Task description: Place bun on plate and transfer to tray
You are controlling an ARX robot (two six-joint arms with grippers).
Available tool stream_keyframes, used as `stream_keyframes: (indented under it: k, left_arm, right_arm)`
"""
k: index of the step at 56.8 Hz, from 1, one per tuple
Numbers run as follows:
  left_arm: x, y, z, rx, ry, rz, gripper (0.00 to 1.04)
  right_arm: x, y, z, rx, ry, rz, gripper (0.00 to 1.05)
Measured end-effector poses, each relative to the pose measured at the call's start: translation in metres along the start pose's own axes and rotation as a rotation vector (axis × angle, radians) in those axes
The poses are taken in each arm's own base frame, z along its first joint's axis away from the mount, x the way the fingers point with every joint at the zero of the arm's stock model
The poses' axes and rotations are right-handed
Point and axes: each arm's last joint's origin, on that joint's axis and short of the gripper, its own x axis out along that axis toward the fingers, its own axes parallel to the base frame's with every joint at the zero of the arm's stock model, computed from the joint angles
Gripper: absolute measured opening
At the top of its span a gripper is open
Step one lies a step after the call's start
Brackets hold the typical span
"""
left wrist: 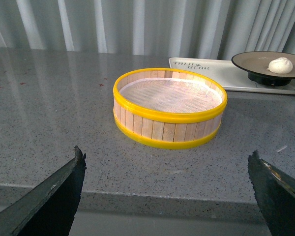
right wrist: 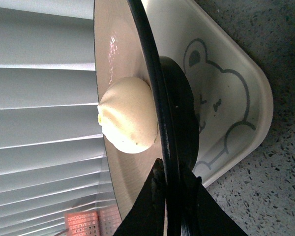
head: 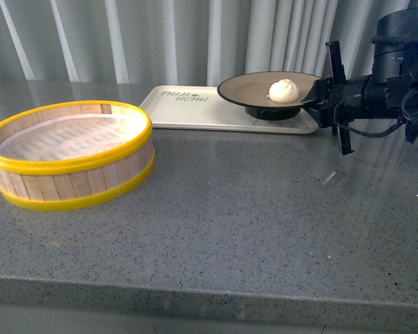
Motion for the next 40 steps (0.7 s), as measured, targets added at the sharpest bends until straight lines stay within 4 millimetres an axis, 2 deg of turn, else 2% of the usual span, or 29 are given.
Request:
stream_keyframes:
  k: [40]
  left_arm:
    - [0.0,0.0,0.0,0.0,0.0,0.0,0.98]
  right_arm:
    - [0.0055,-0.0037,0.0002,-0.029,0.0,-0.022,0.04]
